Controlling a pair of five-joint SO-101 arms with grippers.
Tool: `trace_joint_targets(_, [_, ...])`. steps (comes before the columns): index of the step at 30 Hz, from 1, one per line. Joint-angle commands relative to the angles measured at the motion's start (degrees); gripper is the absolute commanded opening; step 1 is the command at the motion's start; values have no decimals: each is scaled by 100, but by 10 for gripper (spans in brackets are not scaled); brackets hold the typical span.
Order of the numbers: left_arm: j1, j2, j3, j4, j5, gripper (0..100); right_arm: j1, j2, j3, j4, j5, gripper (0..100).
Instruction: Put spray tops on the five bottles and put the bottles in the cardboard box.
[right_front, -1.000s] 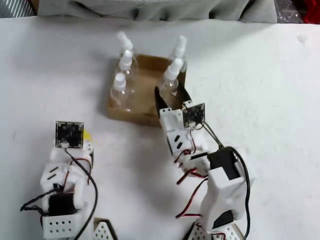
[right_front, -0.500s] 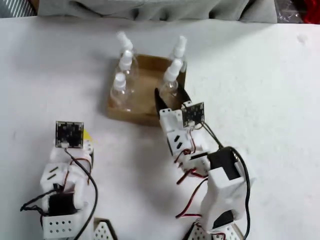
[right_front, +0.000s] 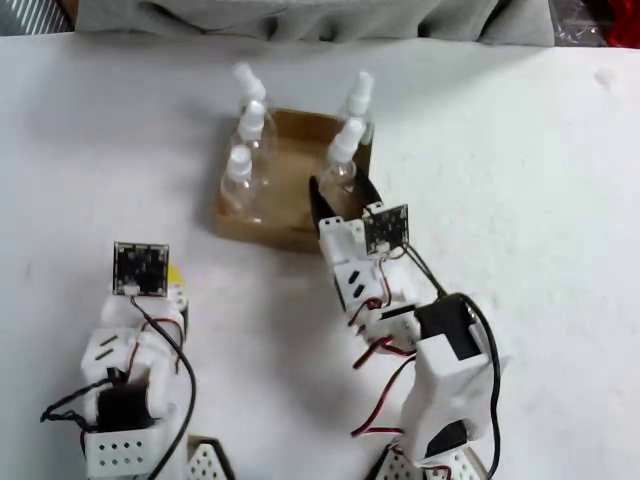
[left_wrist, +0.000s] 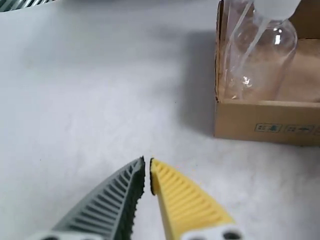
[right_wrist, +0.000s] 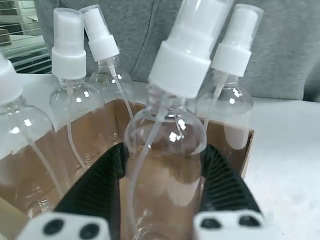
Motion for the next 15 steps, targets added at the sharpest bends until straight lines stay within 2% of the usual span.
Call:
trace_joint_targets(1, [-40,-48,-18,167,-62,23,48,-31,-167,22,62,16])
trace_joint_targets(15, [-40,-48,-18,220,-62,22,48,-145,-9,-13,62,16])
